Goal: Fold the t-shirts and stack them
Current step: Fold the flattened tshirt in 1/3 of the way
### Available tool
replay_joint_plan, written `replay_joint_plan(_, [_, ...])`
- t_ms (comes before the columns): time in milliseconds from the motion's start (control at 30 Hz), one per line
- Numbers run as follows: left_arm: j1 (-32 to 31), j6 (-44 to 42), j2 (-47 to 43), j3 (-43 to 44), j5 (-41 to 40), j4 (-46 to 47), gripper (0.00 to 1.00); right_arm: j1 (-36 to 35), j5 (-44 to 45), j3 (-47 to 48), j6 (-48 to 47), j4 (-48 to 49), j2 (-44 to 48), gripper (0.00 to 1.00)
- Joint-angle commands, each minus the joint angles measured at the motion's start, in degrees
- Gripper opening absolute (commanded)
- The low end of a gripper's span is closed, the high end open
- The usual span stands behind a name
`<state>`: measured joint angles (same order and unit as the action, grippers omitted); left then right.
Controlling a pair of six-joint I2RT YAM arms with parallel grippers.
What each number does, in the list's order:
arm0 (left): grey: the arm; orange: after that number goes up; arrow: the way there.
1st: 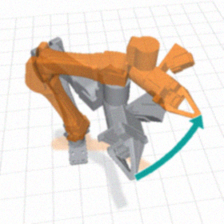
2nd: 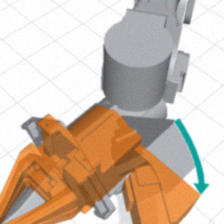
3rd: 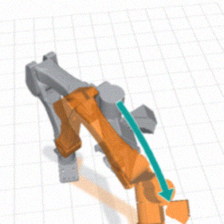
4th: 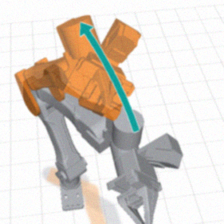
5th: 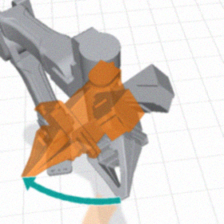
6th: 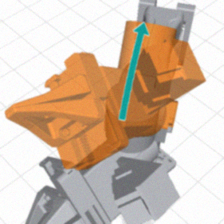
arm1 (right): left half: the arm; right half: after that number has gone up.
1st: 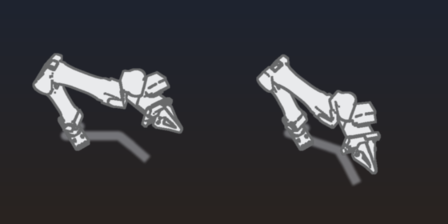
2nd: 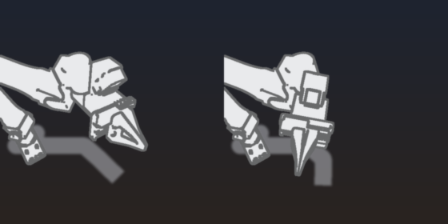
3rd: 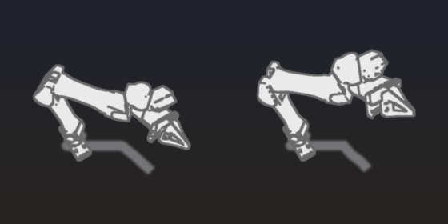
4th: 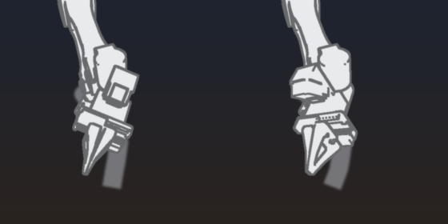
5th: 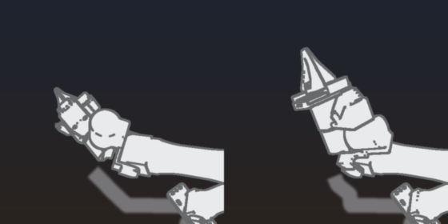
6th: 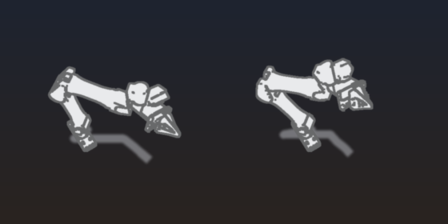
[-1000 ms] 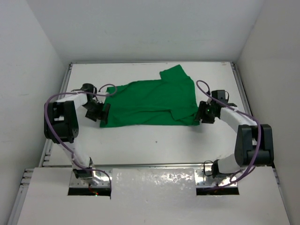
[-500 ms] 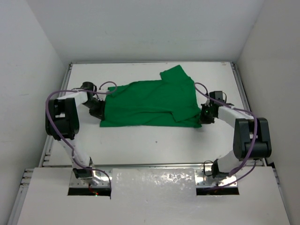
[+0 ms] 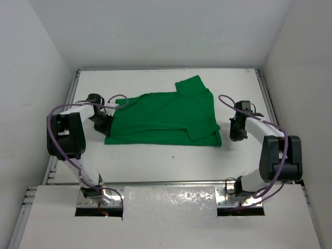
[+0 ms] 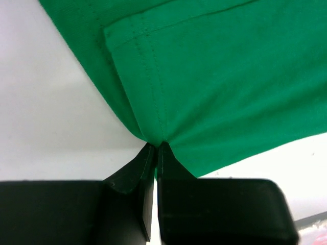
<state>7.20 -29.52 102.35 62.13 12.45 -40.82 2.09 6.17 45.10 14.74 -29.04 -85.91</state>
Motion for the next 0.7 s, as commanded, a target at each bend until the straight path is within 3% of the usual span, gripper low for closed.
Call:
replay_joint_plan(0, [0.8, -2.6, -3.6, -1.5, 0.3, -1.7, 0.0, 0.5, 6.1, 1.4, -0.2, -2.4, 0.2, 0.09])
replay_joint_plan(67, [0.9, -2.9, -4.5, -2.1, -0.4, -1.3, 0.0, 0.7, 8.8, 2.4, -0.2, -3.7, 1.4, 0.09])
replay_joint_plan(133, [0.8, -3.5, -5.4, -2.5, 1.3, -2.1, 0.0, 0.7, 5.4, 2.5, -0.8, -3.1, 4.9, 0.12])
replay_joint_plan(233, [0.9, -3.4, -6.1, -2.6, 2.6, -2.4, 0.0, -1.6, -6.6, -3.3, 1.0, 6.4, 12.9, 0.31])
replay_joint_plan(267, [0.8, -3.2, -6.2, -2.6, 2.5, -2.3, 0.0, -1.6, -9.4, -8.1, 3.3, 8.5, 14.7, 0.41])
replay_joint_plan(300, [0.8, -3.1, -6.2, -2.5, 2.1, -2.2, 0.0, -1.6, -15.0, -10.3, 4.9, 10.2, 15.9, 0.43])
replay_joint_plan(367, [0.8, -3.3, -6.2, -2.4, 1.5, -2.1, 0.0, -1.6, -16.7, -15.1, 8.2, 13.3, 17.5, 0.42])
replay_joint_plan(433, [0.9, -3.4, -5.8, -2.0, 1.0, -2.1, 0.0, -0.9, -18.6, -16.4, 10.3, 14.2, 17.0, 0.35])
replay_joint_plan(533, [0.8, -3.8, -5.3, -1.4, 0.5, -2.2, 0.0, -0.6, -25.7, -20.2, 15.4, 22.4, 17.2, 0.35])
replay_joint_plan(667, [0.8, -3.6, -5.1, -1.1, 0.6, -2.2, 0.0, -1.5, -21.0, -20.2, 11.4, 22.8, 20.2, 0.42])
